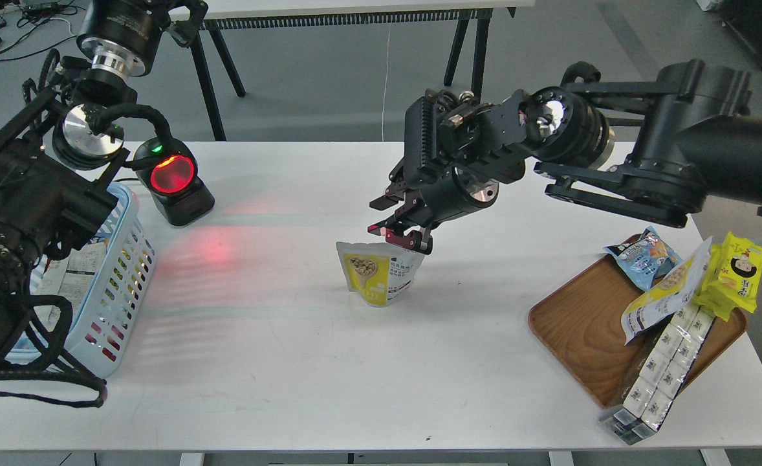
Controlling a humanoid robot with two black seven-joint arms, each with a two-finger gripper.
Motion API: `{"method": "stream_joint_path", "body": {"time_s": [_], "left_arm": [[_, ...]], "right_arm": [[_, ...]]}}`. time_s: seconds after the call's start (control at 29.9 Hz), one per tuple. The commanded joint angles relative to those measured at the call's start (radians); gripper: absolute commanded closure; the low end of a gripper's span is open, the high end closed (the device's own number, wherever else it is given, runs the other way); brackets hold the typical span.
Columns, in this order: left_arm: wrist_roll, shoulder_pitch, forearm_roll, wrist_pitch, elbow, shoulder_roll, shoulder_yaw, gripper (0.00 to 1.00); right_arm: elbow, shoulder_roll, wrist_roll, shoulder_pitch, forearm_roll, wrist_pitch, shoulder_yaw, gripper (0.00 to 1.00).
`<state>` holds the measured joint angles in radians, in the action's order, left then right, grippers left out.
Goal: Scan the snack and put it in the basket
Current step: 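Open the right gripper, release the pouch, and lift away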
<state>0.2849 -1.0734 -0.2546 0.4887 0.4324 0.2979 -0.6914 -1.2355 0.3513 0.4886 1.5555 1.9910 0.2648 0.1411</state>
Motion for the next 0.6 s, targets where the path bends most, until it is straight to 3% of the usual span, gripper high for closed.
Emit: {"method": "stream_joint_path", "body": {"time_s": [0.0, 0.1, 0.33, 0.57], "left_arm": [[-0.004, 0.009, 0.0, 0.0, 0.0, 0.004, 0.001, 0.0], [-0.004, 0.009, 0.0, 0.0, 0.002, 0.012, 0.0, 0.0], [-0.007, -0.002, 0.003, 0.0, 0.005, 0.014, 0.003, 0.0], [-0.004, 0.007, 0.003, 0.0, 0.032, 0.015, 0.003, 0.0]], "right_arm": [[-0.105, 0.15, 0.0, -0.021, -0.069, 0.005, -0.08, 0.32], [-0.137, 0.245, 0.0, -0.037, -0.11, 0.005, -0.104, 0.03], [-0.127, 0.354, 0.0, -0.13, -0.302, -0.006, -0.188, 0.01], [-0.012, 0.357, 0.0, -0.219, -0.586, -0.006, -0.294, 0.01]]}}
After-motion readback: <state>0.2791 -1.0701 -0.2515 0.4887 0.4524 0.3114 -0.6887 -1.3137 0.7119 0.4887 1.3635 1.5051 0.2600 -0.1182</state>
